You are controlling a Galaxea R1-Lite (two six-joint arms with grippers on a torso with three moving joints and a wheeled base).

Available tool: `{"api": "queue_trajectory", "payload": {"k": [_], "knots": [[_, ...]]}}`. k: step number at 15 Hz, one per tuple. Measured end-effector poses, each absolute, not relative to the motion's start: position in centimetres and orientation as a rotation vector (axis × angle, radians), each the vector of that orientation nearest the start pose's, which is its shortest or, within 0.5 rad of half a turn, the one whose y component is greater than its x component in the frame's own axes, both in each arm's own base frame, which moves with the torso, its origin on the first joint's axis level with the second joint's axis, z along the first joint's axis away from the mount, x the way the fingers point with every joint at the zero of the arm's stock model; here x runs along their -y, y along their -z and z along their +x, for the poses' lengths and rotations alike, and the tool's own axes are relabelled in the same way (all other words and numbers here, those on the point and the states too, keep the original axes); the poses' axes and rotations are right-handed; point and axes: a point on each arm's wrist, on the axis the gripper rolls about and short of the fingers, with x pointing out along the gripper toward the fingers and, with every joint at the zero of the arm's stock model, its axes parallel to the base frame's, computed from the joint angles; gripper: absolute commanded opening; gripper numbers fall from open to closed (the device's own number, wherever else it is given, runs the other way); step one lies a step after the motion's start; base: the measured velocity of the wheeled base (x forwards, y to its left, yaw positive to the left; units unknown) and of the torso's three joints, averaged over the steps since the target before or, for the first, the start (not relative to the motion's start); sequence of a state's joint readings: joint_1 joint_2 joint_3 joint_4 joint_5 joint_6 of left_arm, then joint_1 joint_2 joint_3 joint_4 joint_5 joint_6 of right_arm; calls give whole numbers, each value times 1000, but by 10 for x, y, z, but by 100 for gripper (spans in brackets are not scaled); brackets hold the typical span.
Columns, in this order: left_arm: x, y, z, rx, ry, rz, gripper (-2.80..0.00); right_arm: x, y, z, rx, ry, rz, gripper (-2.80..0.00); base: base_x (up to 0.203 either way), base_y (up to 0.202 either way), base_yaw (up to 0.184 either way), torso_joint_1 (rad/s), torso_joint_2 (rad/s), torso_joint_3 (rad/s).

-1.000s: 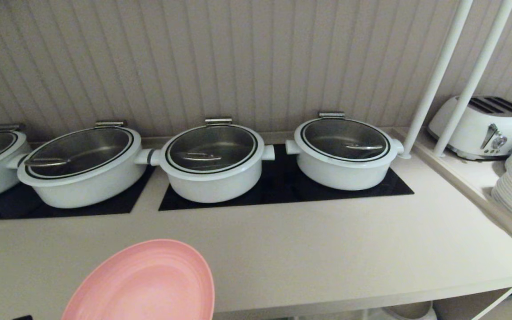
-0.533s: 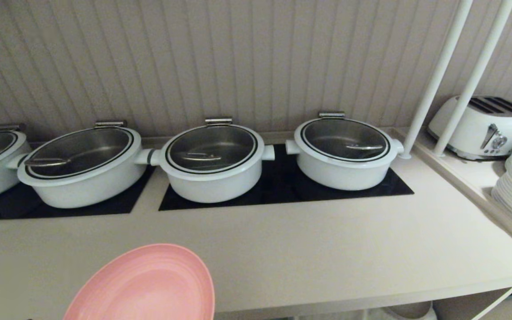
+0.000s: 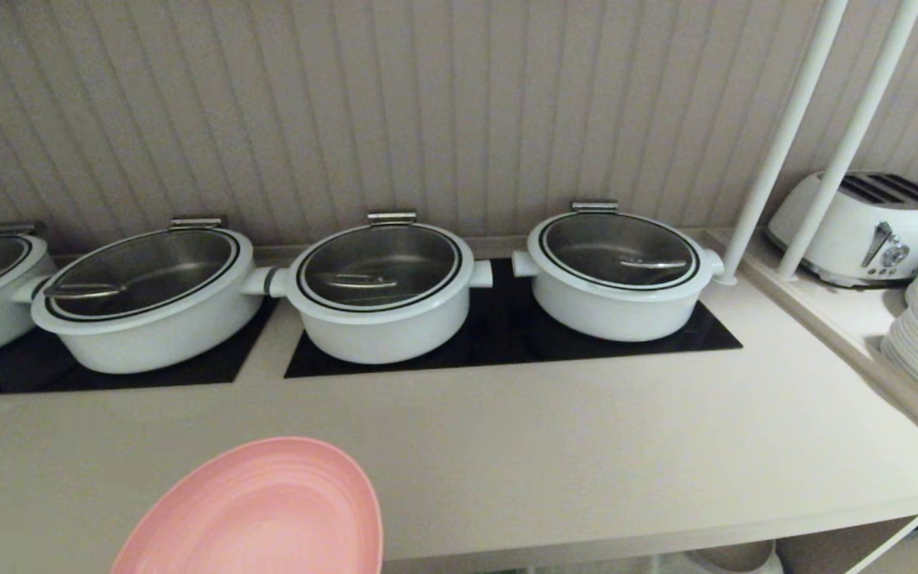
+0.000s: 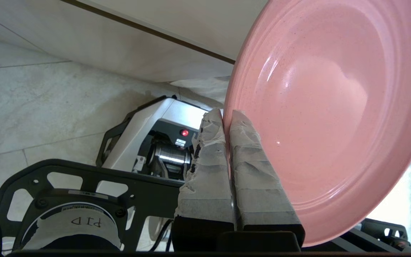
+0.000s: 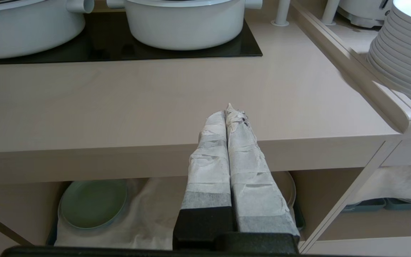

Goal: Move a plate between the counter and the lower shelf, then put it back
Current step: Put the plate in the cupboard

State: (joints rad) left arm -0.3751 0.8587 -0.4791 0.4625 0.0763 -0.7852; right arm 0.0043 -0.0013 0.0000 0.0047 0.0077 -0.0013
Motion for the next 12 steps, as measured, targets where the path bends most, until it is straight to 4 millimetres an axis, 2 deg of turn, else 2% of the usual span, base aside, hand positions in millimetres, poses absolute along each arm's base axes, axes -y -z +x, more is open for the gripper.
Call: {"api": "queue_trajectory", "payload": {"k": [12], "knots": [[18, -154, 49, -855, -49, -554, -280, 0, -75, -23, -3, -12, -1, -280, 0, 0, 0, 0, 0, 0]]}}
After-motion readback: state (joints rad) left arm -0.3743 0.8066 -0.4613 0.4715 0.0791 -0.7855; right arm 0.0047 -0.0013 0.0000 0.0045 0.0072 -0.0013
